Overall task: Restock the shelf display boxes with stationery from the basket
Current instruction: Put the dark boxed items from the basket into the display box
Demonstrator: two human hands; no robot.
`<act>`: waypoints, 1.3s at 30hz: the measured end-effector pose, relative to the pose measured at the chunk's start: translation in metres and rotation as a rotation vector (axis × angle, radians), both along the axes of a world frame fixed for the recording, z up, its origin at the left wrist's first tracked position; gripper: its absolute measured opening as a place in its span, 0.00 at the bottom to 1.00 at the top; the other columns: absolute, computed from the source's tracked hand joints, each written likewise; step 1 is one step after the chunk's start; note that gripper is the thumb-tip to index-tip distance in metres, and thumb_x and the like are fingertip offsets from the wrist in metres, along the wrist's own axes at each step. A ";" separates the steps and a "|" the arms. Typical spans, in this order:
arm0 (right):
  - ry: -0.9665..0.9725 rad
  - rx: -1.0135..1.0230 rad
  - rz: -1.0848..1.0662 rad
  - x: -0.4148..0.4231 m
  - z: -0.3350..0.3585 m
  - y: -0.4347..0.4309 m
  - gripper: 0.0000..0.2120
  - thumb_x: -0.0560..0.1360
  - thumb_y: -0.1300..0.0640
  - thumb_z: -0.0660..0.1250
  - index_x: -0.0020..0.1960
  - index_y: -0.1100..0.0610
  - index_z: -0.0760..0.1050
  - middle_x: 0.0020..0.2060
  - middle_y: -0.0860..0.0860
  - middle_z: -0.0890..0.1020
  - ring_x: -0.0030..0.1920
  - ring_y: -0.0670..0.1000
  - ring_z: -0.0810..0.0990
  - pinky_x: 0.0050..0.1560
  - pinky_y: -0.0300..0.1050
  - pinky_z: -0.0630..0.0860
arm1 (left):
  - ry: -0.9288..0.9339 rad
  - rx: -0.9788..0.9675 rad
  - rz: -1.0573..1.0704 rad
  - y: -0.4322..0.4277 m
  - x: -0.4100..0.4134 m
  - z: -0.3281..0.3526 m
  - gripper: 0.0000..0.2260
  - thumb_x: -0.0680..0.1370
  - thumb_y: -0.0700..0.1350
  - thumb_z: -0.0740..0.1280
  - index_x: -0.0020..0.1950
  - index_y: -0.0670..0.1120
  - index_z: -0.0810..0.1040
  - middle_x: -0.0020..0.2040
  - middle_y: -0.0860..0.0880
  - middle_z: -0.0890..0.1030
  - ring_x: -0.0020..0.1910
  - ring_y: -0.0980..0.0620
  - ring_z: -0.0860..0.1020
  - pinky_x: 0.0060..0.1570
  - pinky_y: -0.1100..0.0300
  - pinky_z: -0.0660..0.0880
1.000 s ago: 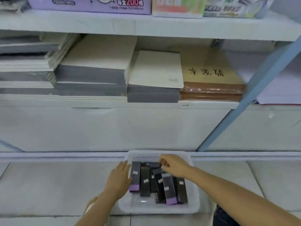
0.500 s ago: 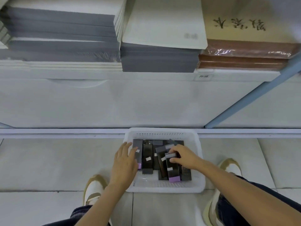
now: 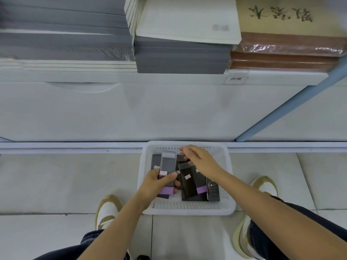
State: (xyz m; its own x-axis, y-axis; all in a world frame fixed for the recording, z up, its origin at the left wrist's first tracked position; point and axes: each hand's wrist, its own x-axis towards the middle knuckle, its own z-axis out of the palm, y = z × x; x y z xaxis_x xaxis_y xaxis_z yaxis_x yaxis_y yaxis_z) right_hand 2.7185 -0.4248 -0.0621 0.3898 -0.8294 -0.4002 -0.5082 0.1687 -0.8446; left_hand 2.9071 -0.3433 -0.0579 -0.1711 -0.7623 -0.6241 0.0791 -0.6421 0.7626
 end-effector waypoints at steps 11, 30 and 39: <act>0.664 -0.264 0.282 0.001 -0.056 0.030 0.27 0.73 0.51 0.72 0.69 0.52 0.66 0.65 0.50 0.68 0.67 0.51 0.65 0.66 0.46 0.68 | -0.032 0.055 0.178 0.008 0.017 -0.020 0.12 0.76 0.42 0.71 0.59 0.44 0.78 0.40 0.44 0.84 0.39 0.47 0.83 0.41 0.58 0.79; -0.209 0.065 -0.096 0.020 0.086 -0.028 0.08 0.76 0.66 0.67 0.48 0.54 0.79 0.43 0.51 0.81 0.32 0.40 0.78 0.26 0.35 0.71 | -0.068 -0.190 0.134 -0.014 0.004 0.058 0.14 0.72 0.42 0.75 0.55 0.41 0.78 0.42 0.48 0.85 0.42 0.50 0.83 0.43 0.56 0.81; -0.382 0.063 -0.015 0.033 0.210 -0.029 0.10 0.76 0.67 0.67 0.56 0.62 0.75 0.43 0.57 0.78 0.36 0.52 0.80 0.43 0.42 0.82 | -0.168 -0.400 0.031 -0.026 0.018 0.151 0.07 0.74 0.39 0.73 0.51 0.43 0.80 0.36 0.49 0.82 0.32 0.54 0.77 0.35 0.62 0.77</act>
State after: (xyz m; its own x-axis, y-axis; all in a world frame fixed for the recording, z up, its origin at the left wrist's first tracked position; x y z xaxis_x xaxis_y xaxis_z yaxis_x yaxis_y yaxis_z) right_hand 2.7517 -0.4541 0.1479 0.5088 -0.8144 -0.2791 -0.1563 0.2314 -0.9602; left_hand 2.9246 -0.3689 0.0933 -0.0656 -0.9531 -0.2954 -0.0525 -0.2923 0.9549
